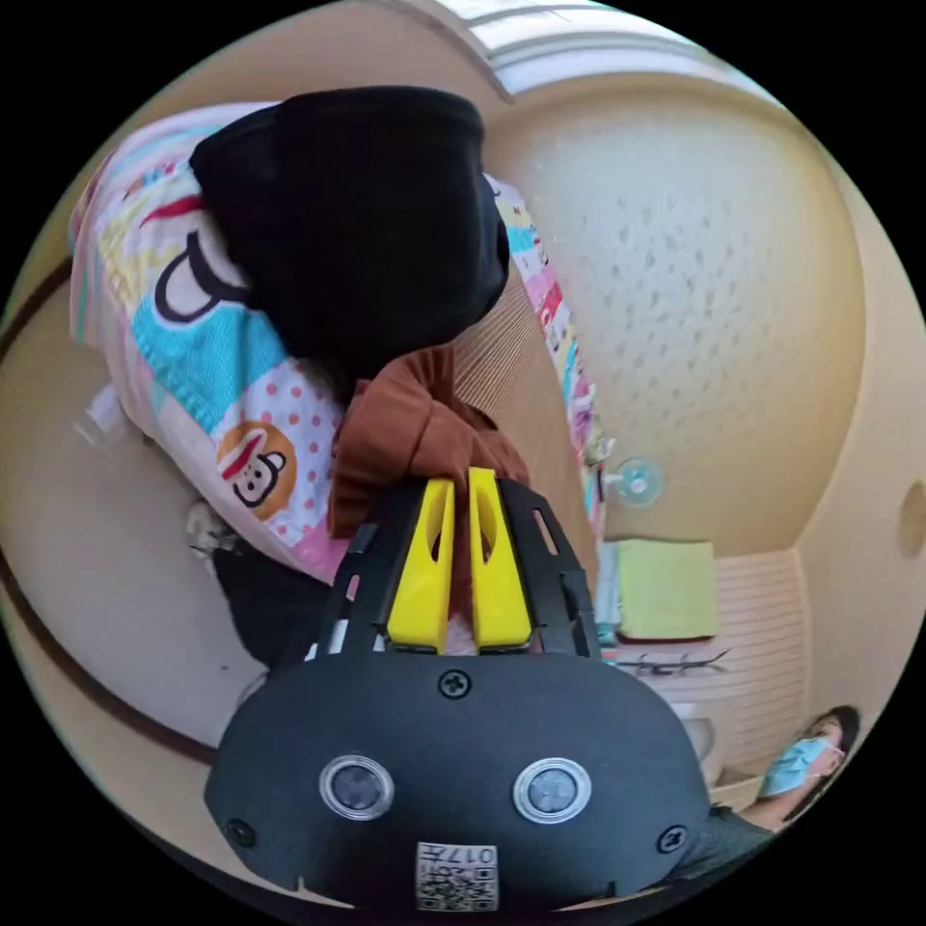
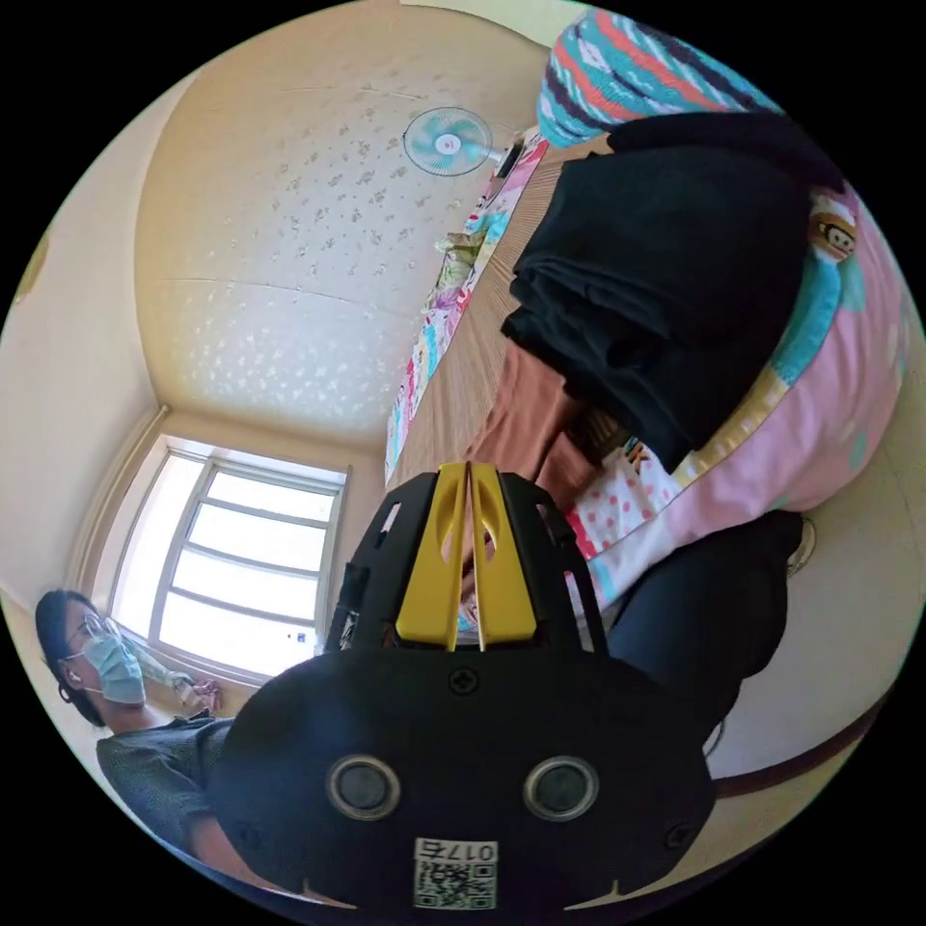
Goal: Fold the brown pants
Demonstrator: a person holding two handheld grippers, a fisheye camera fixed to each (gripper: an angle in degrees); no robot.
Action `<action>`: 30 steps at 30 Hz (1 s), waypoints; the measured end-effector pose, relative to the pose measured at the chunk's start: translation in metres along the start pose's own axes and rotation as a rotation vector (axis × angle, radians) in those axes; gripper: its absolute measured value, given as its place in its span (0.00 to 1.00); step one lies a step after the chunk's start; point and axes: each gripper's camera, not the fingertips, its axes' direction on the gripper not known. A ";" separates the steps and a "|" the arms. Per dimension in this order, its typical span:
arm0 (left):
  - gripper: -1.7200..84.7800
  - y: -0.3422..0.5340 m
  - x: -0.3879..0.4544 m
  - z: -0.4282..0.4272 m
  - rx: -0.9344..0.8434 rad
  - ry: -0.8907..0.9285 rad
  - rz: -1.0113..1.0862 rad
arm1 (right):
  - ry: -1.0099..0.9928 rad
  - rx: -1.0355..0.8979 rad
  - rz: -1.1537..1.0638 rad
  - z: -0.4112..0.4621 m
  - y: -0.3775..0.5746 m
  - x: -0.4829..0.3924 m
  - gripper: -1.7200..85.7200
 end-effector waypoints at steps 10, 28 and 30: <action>0.02 0.188 0.262 0.161 -0.190 -0.087 0.857 | -0.027 -0.140 -0.029 0.014 -0.021 -0.002 0.02; 0.13 0.291 0.145 0.212 -0.270 -0.065 0.864 | -0.048 -0.566 -0.231 0.164 -0.009 -0.001 0.17; 0.12 0.291 0.128 0.229 -0.318 -0.124 0.921 | -0.006 -0.595 -0.272 0.196 -0.009 -0.005 0.17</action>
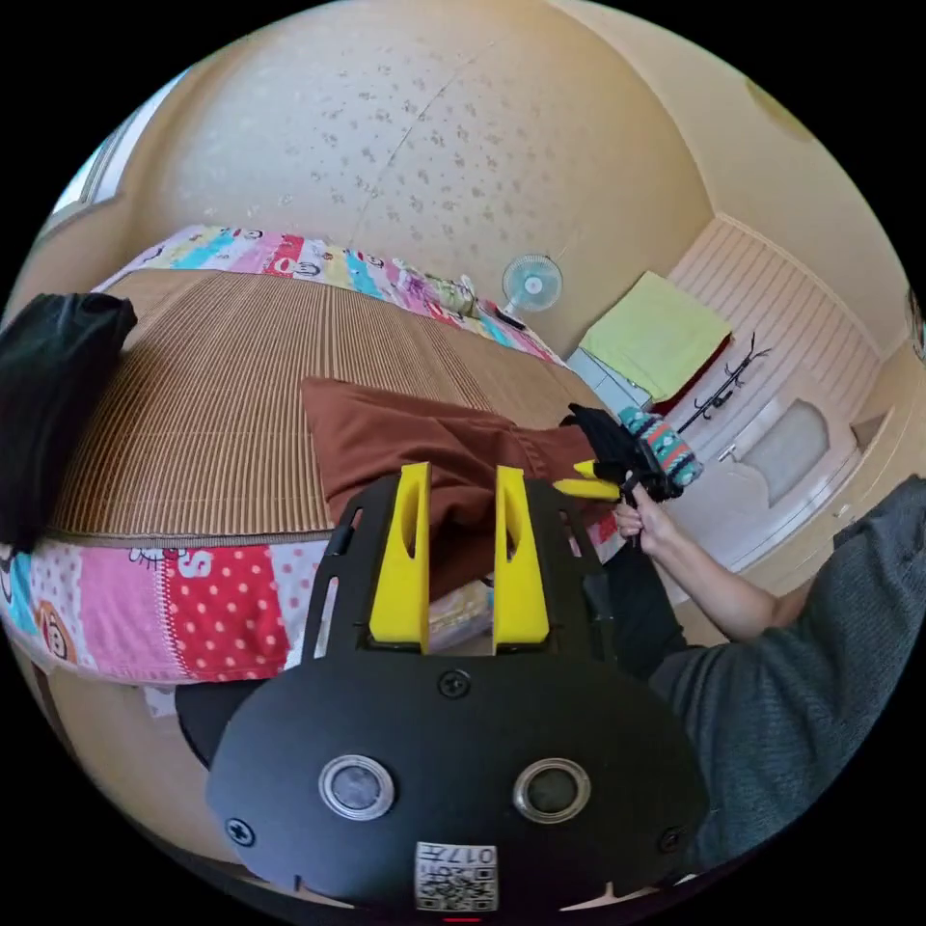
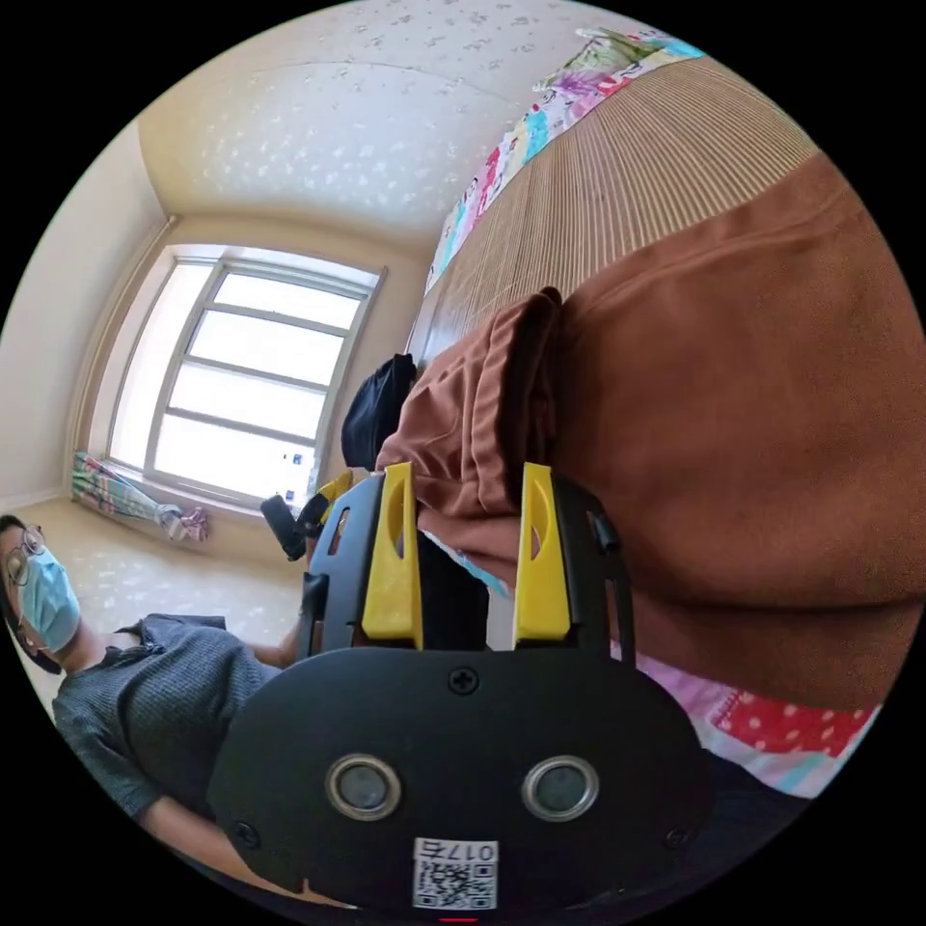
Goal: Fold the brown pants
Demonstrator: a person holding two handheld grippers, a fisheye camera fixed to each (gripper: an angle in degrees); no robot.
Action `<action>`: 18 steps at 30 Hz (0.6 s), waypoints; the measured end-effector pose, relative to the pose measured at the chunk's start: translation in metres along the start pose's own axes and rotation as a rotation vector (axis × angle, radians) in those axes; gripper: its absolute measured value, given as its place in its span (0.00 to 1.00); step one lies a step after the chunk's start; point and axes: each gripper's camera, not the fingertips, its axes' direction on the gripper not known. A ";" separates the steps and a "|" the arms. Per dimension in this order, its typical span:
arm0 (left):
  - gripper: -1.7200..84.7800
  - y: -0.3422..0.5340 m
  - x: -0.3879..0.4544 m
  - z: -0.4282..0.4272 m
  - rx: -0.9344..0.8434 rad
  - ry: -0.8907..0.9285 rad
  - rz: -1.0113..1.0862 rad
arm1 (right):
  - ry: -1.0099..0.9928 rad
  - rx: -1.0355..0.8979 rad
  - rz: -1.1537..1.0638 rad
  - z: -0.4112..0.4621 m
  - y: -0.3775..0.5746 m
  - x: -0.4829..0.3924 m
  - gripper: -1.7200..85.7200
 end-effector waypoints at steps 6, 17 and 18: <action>0.01 0.078 -0.024 0.146 -1.007 -0.106 0.051 | 0.070 -0.214 -0.131 0.033 -0.055 -0.044 0.06; 0.15 0.088 -0.096 -0.015 -0.022 0.141 -0.388 | 0.100 -0.014 0.169 -0.020 0.042 0.048 0.05; 0.17 0.086 -0.105 -0.018 0.006 0.142 -0.421 | 0.089 0.022 0.169 -0.022 0.047 0.049 0.05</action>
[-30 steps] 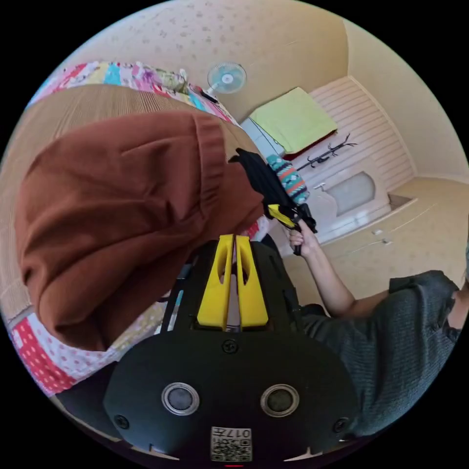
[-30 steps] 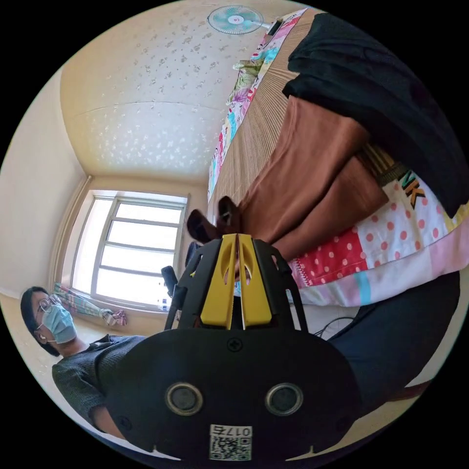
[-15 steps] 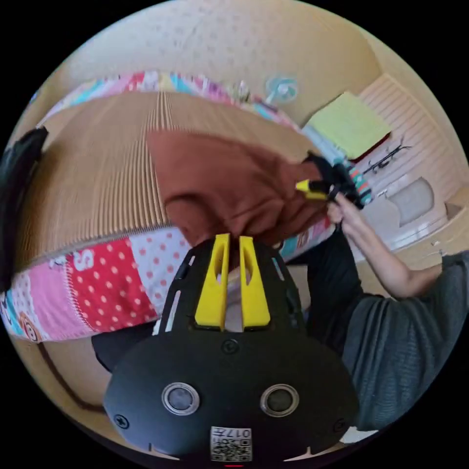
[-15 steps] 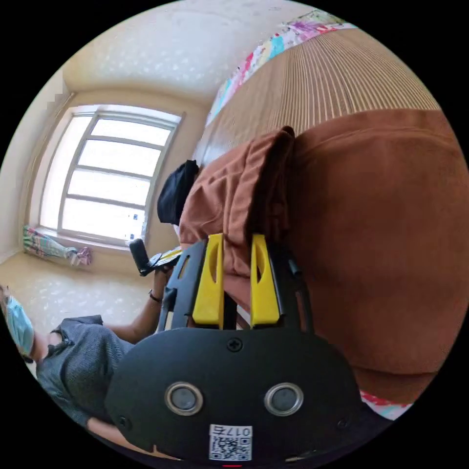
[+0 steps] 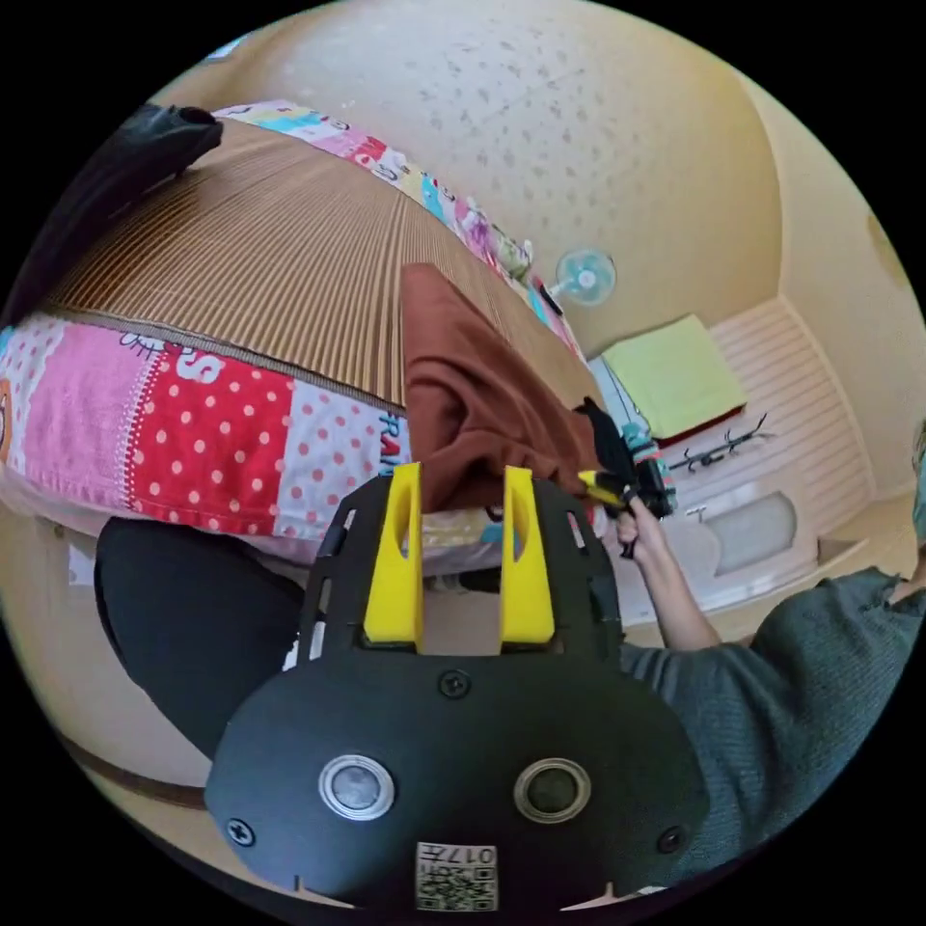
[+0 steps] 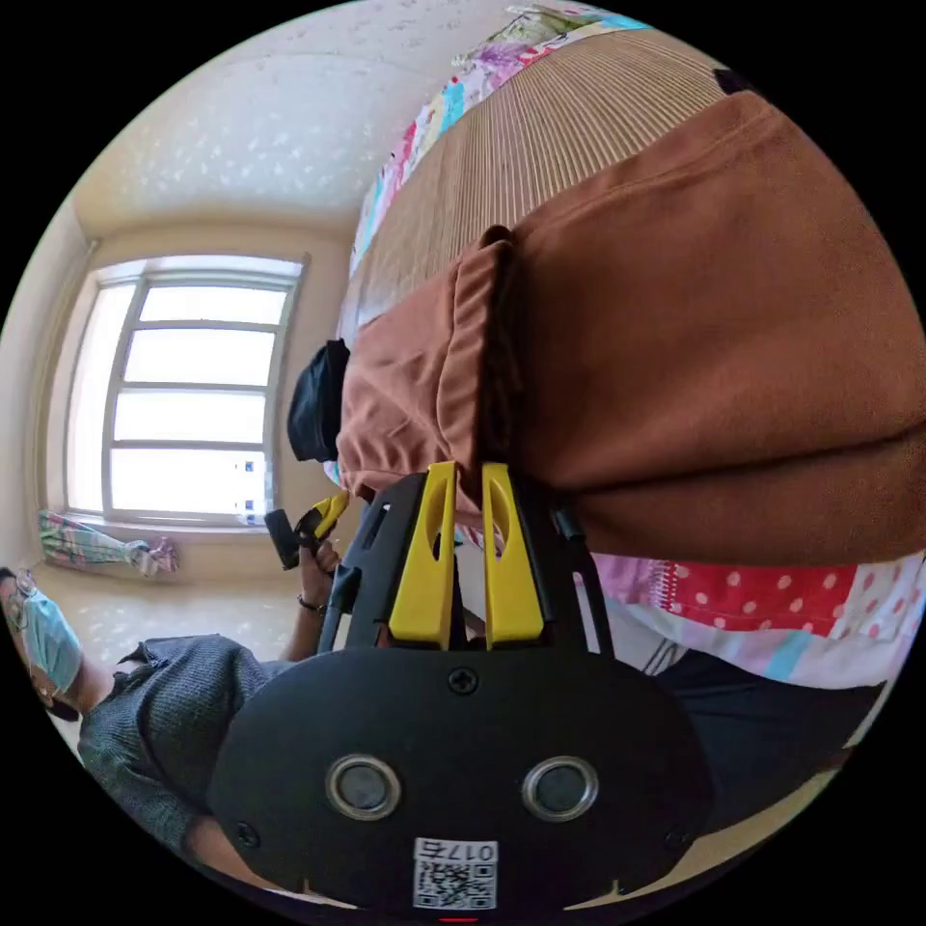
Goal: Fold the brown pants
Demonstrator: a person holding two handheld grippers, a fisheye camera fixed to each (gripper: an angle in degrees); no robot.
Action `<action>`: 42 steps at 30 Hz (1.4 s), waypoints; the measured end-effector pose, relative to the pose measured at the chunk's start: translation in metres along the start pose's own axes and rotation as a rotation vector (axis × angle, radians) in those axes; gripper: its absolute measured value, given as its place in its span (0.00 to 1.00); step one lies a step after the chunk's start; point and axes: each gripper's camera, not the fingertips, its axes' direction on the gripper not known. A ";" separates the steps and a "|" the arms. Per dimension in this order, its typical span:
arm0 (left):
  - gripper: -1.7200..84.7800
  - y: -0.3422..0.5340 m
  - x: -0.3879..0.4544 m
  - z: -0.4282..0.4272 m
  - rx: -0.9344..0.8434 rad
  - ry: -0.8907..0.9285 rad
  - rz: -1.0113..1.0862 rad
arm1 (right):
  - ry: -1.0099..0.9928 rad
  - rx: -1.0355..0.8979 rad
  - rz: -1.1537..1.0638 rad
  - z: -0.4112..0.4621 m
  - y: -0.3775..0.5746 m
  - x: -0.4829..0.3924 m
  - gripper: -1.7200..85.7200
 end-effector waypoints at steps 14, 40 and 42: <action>0.04 -0.005 -0.110 -0.026 -0.357 0.025 -0.072 | 0.205 -0.002 -0.131 0.032 -0.011 -0.035 0.05; 0.11 0.022 0.038 -0.078 -0.149 0.637 0.463 | -0.026 -0.177 -0.261 0.202 -0.061 -0.068 0.03; 0.11 0.019 0.077 -0.059 -0.184 0.536 0.573 | -0.066 -0.250 -0.310 0.214 -0.063 -0.086 0.03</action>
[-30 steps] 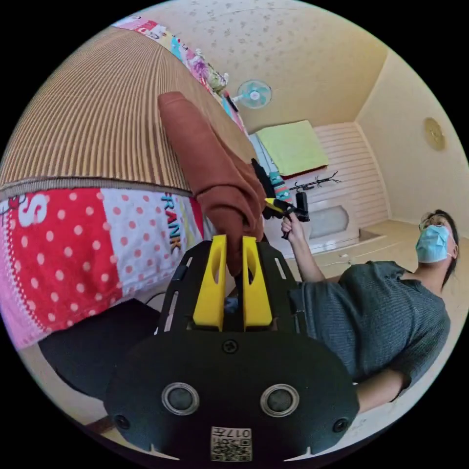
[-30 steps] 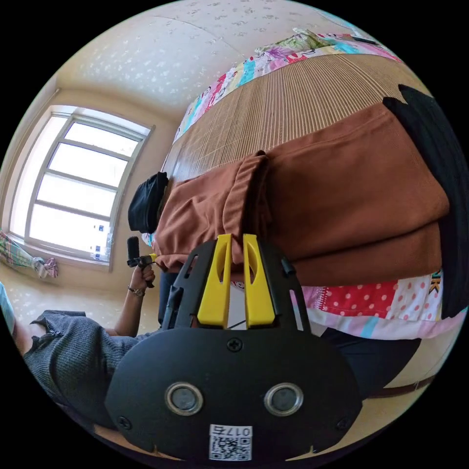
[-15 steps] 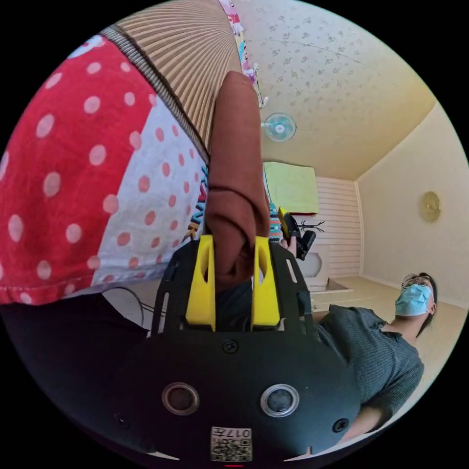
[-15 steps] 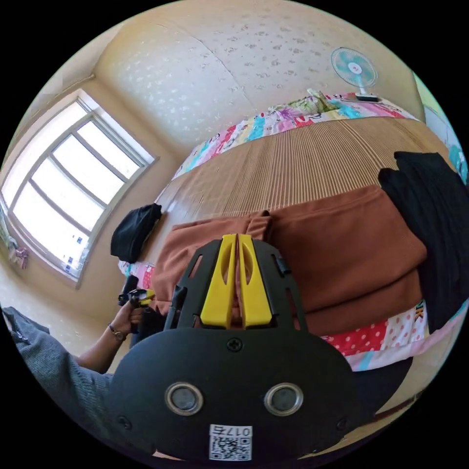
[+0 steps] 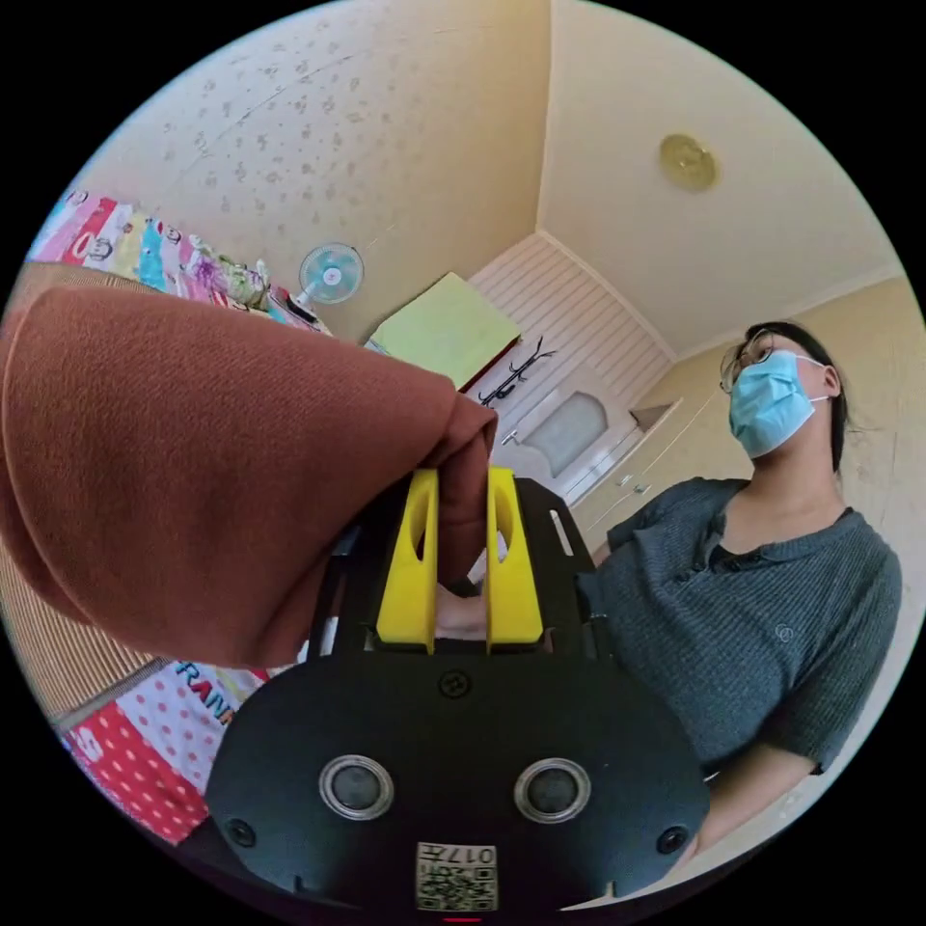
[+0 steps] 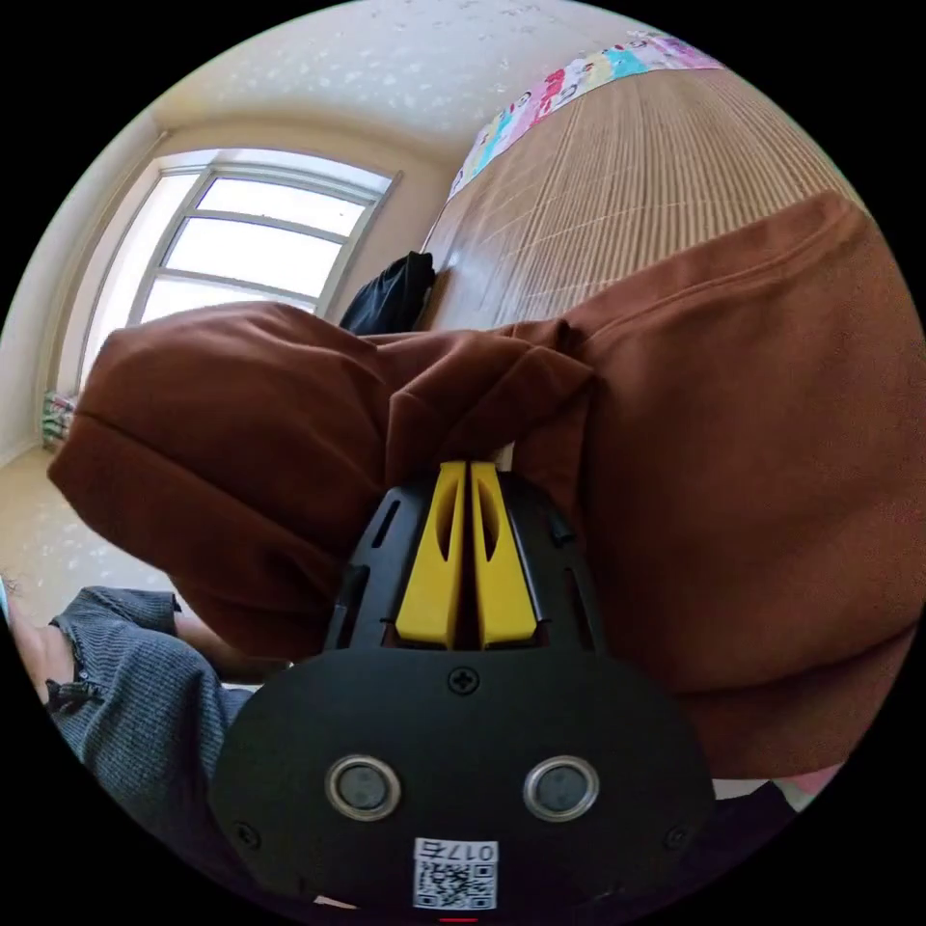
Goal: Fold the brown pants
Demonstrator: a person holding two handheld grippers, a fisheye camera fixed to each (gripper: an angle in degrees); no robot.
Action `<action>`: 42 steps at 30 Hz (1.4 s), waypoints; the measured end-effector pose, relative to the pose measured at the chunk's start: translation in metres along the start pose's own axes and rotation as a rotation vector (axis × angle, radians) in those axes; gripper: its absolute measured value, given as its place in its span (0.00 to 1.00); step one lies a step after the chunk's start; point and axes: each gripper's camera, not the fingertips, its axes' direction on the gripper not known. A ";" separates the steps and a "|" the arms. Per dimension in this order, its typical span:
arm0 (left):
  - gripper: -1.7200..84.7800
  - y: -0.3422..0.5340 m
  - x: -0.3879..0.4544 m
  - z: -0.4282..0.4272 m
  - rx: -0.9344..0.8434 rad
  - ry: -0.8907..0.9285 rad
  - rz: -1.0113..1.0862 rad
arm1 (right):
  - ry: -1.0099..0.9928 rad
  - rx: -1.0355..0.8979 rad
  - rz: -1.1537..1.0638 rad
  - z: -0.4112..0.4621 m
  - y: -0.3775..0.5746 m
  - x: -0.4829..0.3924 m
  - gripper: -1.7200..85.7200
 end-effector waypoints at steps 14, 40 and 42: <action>0.09 0.030 -0.047 0.287 -0.448 -0.009 -0.009 | 0.000 0.304 0.374 -0.179 0.159 0.090 0.03; 0.11 0.103 -0.147 0.300 -0.246 -0.401 -0.237 | 0.206 0.732 0.211 -0.272 0.085 0.002 0.06; 0.13 0.088 -0.158 0.276 -0.152 -0.531 -0.234 | 0.263 0.719 0.243 -0.272 0.096 -0.002 0.07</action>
